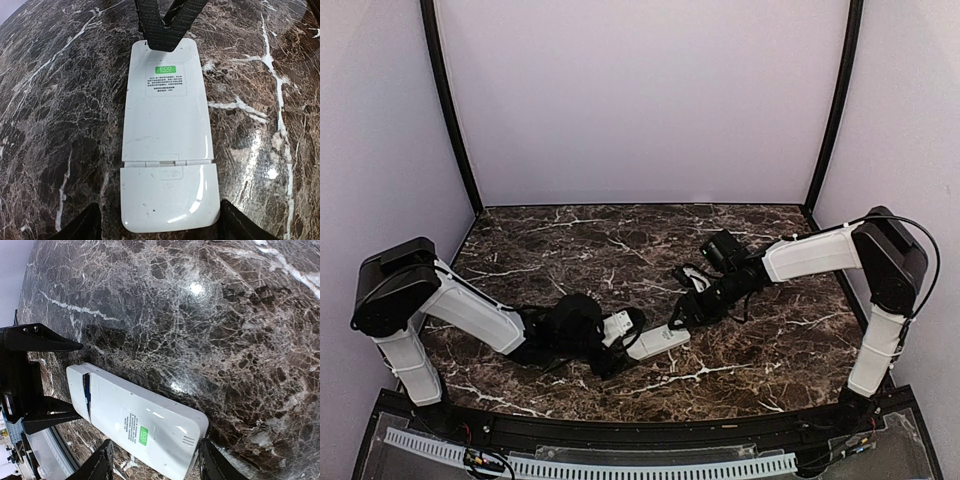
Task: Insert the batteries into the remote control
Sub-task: Place the battery cover on the remote control without the battery cover, then load the battery cover onto the remote control without the battery cover.
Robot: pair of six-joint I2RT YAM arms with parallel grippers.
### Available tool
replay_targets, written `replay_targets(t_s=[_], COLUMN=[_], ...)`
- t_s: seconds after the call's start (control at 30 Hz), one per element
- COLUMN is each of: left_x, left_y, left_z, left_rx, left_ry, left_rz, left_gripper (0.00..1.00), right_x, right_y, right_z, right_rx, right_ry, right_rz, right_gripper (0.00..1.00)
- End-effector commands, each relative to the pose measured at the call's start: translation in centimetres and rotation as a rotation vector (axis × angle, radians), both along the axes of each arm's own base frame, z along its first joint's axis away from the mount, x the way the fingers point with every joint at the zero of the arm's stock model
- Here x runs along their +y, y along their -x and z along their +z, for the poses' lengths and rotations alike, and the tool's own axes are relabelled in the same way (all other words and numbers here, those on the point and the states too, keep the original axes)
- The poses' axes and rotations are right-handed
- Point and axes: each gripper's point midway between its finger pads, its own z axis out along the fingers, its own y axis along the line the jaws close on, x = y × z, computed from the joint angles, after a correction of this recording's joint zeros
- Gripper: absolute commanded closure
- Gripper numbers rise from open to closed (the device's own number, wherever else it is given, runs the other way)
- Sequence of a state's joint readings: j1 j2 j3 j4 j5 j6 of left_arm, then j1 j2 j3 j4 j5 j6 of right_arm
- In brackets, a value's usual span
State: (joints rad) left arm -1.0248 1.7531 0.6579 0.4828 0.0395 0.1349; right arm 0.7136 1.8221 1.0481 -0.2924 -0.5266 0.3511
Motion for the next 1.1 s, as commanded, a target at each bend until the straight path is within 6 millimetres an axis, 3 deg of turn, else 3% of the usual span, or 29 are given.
replay_targets(t_s=[0.0,0.2,0.53,0.73,1.07], left_x=[1.2,0.8,0.9,0.5,1.2], left_y=[0.4,0.9,0.4,0.0,1.0], left_z=[0.0,-0.2,0.7,1.2,0.6], left_rx=[0.000,0.019,-0.046,-0.086,-0.029], left_ry=[-0.037,-0.038,-0.026,-0.011,-0.017], left_rz=[0.002,-0.036,-0.047,-0.056,-0.054], left_gripper=[0.23,0.30,0.20,0.21,0.39], right_x=[1.2,1.2,1.6,1.7,1.2], right_y=[0.6,0.8,1.1,1.3,1.2], right_z=[0.8,1.0,1.1,0.8,0.4], right_rx=[-0.008,-0.005,0.002,0.008,0.003], right_ry=[-0.037,-0.042,-0.059,-0.055,-0.028], right_rz=[0.044,0.050,0.068,0.071,0.062], right_gripper=[0.45,0.45,0.46,0.46,0.46])
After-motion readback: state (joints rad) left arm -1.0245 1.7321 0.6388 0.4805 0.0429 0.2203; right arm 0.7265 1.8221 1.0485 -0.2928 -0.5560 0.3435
